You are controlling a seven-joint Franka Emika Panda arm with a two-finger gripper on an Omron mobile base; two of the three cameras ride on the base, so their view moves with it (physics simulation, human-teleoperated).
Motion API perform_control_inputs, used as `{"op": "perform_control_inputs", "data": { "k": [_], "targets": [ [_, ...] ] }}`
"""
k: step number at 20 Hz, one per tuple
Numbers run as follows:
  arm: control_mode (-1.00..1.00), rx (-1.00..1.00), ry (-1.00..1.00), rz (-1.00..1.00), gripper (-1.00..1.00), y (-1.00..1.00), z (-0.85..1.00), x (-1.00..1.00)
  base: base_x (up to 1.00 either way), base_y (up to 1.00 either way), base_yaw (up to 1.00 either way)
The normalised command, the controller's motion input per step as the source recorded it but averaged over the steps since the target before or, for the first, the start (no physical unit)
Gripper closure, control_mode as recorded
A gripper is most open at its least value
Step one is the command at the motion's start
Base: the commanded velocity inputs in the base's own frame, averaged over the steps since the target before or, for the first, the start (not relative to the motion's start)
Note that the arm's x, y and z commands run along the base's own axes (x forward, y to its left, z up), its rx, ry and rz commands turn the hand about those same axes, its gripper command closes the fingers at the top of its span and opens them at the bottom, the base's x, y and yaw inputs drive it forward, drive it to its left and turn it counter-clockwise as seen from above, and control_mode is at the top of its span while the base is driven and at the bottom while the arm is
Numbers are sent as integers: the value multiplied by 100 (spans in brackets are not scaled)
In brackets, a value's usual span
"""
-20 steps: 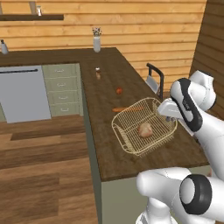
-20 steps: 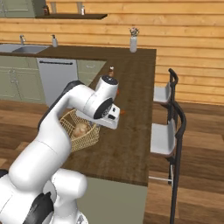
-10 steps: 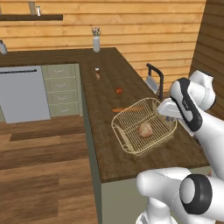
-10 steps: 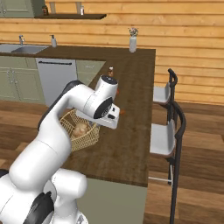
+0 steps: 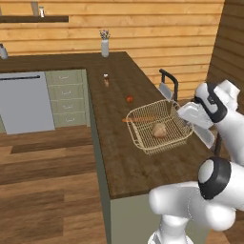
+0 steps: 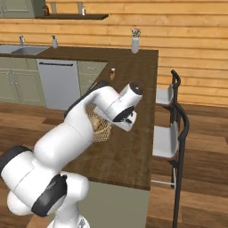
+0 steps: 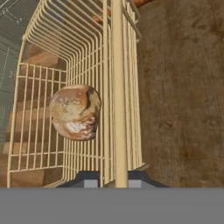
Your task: Open the cabinet, pick up the bread from the cabinet and place it in the basket. Then move the basket to the dining counter.
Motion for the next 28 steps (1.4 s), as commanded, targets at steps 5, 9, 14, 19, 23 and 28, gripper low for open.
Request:
{"op": "perform_control_inputs", "data": {
  "k": [5,9,14,19,23,28],
  "targets": [
    [-100,23,4,-2,100,-54,-5,66,0,0,0],
    [-100,18,0,-18,100,-65,-42,57,0,0,0],
    [-100,15,0,-19,100,-42,-54,42,0,0,0],
    [-100,6,0,-3,100,-22,-54,23,0,0,0],
    [-100,0,0,-4,100,-7,-48,16,0,0,0],
    [-100,0,0,-4,100,-5,-38,12,0,0,0]
  ]
}}
